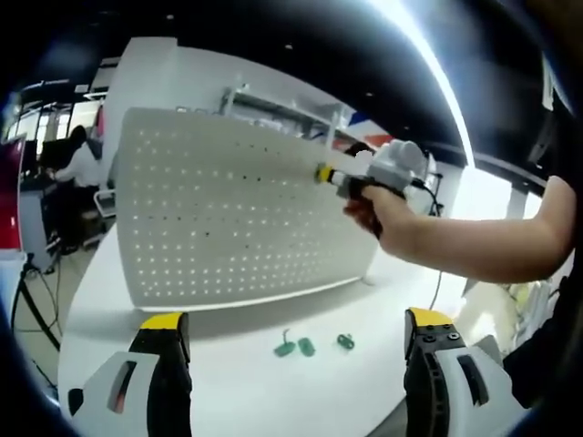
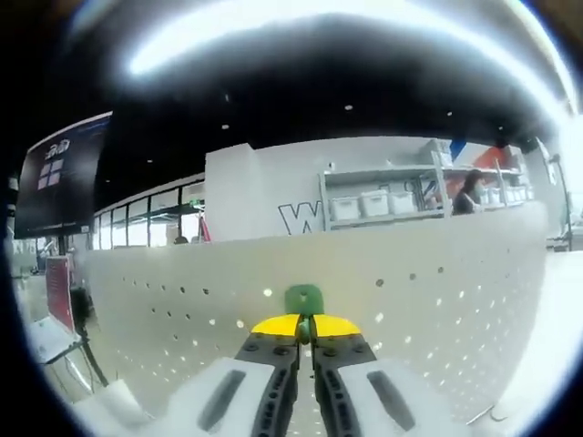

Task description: Insert the hook assembly into the mounting plate slot until the hook locks in place.

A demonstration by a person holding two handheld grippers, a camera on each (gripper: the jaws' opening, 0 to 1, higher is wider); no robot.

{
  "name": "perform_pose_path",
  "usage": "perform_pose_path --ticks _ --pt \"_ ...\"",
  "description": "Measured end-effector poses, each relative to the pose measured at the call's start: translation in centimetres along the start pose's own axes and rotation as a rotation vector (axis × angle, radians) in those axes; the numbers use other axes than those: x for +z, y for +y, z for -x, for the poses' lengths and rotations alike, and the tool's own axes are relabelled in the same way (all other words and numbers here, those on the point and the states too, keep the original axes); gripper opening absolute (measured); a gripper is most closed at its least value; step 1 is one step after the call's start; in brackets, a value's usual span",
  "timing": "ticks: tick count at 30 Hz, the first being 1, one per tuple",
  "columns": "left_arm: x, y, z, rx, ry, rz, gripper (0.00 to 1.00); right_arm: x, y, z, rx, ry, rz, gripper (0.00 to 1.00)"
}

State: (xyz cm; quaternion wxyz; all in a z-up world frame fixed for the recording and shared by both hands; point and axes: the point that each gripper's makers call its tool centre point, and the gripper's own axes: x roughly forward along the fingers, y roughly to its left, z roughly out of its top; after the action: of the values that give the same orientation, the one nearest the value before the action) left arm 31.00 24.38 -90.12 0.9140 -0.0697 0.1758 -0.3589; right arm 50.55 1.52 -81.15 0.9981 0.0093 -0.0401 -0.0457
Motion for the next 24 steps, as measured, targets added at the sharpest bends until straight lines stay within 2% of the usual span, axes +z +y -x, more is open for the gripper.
perform_pose_path --ticks 4,9,15,19,22,24 --pt "-0.2 0.0 0.2 0.004 0.002 -0.012 0.99 0.4 0.3 0.1 0.021 -0.008 -0.041 0.11" --pt "-0.5 -0.1 0.7 0.006 0.003 -0.015 0.99 1.4 0.0 0.5 0.014 -0.022 -0.084 0.2" --pt "-0.8 0.1 1.1 0.015 0.016 -0.022 1.0 3.7 -0.5 1.3 0.039 -0.06 -0.102 0.22" --pt "-1.6 -0.2 1.3 0.009 0.043 -0.02 1.0 4.9 -1.9 2.7 0.041 -0.064 -0.119 0.23" --pt "-3.0 -0.7 1.3 -0.004 0.092 -0.015 1.0 7.4 -4.0 4.9 0.015 -0.131 -0.116 0.23" --pt "-3.8 -1.0 1.4 -0.013 0.119 -0.012 1.0 8.6 -5.4 6.1 -0.001 -0.15 -0.104 0.23"
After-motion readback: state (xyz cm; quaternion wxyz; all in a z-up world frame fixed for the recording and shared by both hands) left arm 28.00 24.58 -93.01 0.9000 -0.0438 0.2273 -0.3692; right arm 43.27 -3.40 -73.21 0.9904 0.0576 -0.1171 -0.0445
